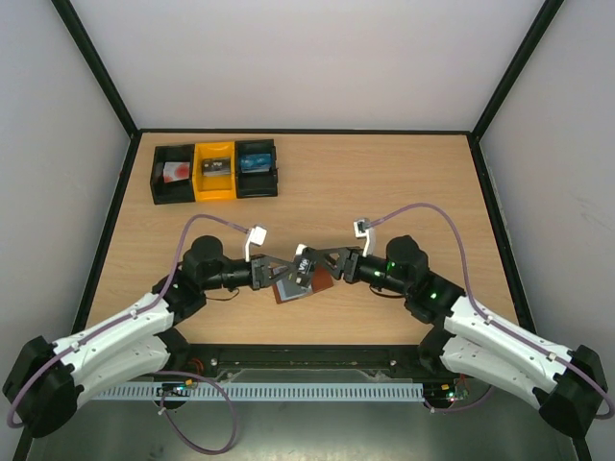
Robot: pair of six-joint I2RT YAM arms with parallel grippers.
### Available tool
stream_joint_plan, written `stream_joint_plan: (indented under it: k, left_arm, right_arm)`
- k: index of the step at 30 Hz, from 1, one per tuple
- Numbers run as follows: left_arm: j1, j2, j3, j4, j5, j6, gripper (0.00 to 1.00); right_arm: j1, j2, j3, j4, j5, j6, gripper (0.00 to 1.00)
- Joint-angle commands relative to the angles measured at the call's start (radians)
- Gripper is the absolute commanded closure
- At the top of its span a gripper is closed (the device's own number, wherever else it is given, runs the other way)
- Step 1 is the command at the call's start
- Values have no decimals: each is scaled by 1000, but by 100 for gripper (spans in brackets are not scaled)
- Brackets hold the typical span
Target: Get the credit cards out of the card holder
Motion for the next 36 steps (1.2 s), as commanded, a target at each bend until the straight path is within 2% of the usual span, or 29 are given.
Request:
stream_joint_plan:
  k: [1,5,9,16,19,25,27,29,31,36]
  left_arm:
    - [7,-48,74,-231,115,191,97]
    - [7,-52,97,-288,196,260,97]
    - [6,-44,112,-327,240,301,97]
    - [6,-49,93,-285,273,291,97]
    - [6,-51,83,-252,296,270,97]
    - [6,-74,78,-263,275,255,96]
    - [7,-85,83,-279,242,241,82]
    - [8,-99,100,-295,186,215,58]
    - [10,-128,115,-300,95,155,39]
    - [16,-203,112,-263,-91,11,13]
  right_arm:
    - [4,8,110,-279,-26,-199,47]
    - [4,45,174,-361,-74,-301,39]
    - [4,73,206,-374,-157,-351,33]
    - [3,113,207,-355,-279,-368,38]
    - [4,119,185,-310,-331,-348,50]
    - [4,94,142,-185,-394,-264,95]
    - [4,78,124,-133,-394,-215,98]
    - [4,69,106,-81,-381,-172,98]
    - [4,60,84,-17,-359,-123,98]
    - [4,36,36,136,-218,18,98]
